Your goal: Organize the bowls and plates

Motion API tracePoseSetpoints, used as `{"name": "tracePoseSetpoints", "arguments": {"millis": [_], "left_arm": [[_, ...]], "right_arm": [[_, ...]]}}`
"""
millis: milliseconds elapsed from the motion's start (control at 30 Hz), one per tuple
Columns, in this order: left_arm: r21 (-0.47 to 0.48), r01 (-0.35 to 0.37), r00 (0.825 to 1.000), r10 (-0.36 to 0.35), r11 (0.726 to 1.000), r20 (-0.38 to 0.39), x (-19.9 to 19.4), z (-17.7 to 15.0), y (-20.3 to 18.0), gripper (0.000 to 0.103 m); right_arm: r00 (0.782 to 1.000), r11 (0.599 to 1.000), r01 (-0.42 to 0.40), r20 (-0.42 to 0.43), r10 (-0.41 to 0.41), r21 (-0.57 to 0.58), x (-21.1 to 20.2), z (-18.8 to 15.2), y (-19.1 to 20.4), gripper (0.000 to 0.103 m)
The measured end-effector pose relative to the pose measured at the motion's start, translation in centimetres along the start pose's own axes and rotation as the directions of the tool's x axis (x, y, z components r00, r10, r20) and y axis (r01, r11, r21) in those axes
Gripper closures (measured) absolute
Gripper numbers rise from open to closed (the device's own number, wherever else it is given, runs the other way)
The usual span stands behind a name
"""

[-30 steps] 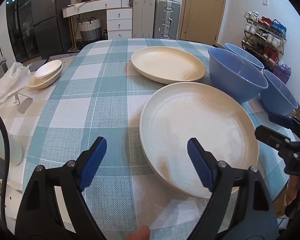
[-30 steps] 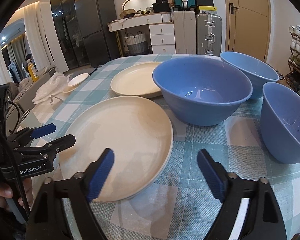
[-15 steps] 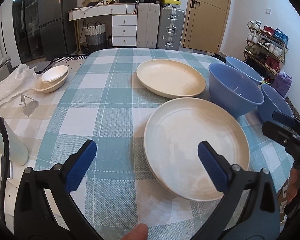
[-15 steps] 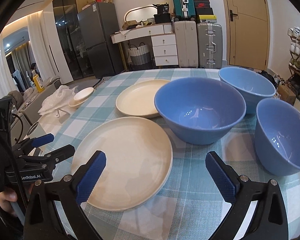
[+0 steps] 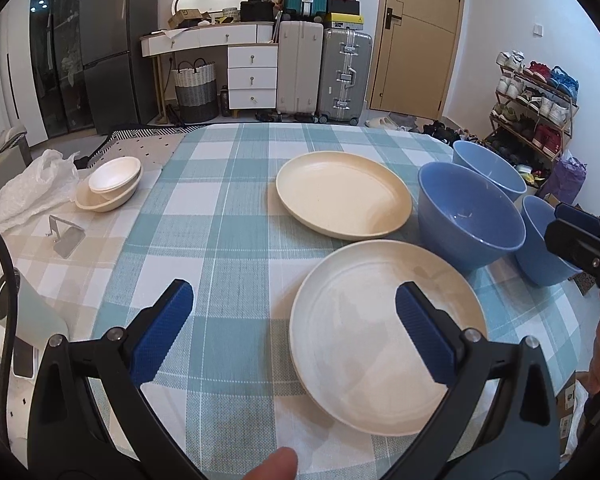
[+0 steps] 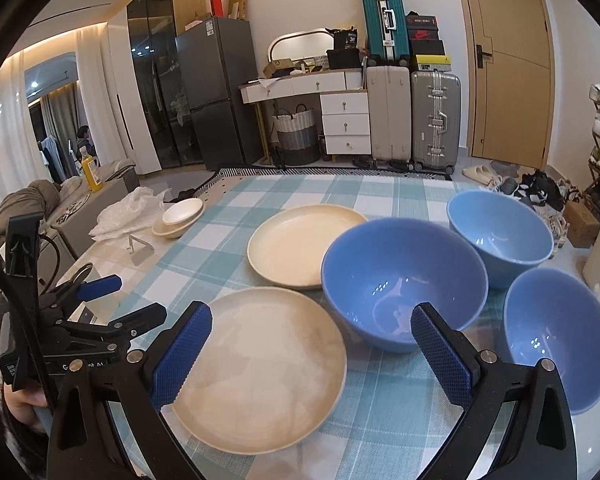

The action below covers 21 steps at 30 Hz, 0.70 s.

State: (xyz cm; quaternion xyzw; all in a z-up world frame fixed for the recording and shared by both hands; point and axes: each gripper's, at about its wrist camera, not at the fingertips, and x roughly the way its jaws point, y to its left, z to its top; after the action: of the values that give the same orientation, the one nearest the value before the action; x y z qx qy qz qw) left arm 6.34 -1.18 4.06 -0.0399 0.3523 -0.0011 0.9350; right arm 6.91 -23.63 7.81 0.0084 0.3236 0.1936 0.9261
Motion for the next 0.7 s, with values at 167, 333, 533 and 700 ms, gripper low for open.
{"name": "tracePoseSetpoints", "arguments": {"millis": [167, 333, 533, 700], "left_arm": [[0.009, -0.001, 1.0, 0.0, 1.0, 0.01, 0.0, 1.6, -0.6, 0.002], [0.019, -0.005, 1.0, 0.004, 1.0, 0.013, 0.4, 2.9, -1.1, 0.002], [0.017, -0.006, 1.0, 0.006, 1.0, 0.002, 1.2, 4.3, -1.3, 0.002], [0.013, -0.009, 1.0, 0.009, 1.0, -0.007, 2.1, 5.6, -1.3, 0.002]], "right_arm": [[1.0, 1.0, -0.015, 0.011, 0.015, -0.019, -0.5, 1.5, 0.0, 0.001], [0.999, 0.999, -0.026, 0.023, 0.026, -0.026, -1.0, 3.5, -0.5, 0.001], [0.999, 0.999, -0.04, 0.025, 0.04, -0.019, -1.0, 5.9, -1.4, 0.001], [0.999, 0.999, -0.029, 0.018, 0.03, -0.033, -0.2, 8.0, -1.9, 0.001]]}}
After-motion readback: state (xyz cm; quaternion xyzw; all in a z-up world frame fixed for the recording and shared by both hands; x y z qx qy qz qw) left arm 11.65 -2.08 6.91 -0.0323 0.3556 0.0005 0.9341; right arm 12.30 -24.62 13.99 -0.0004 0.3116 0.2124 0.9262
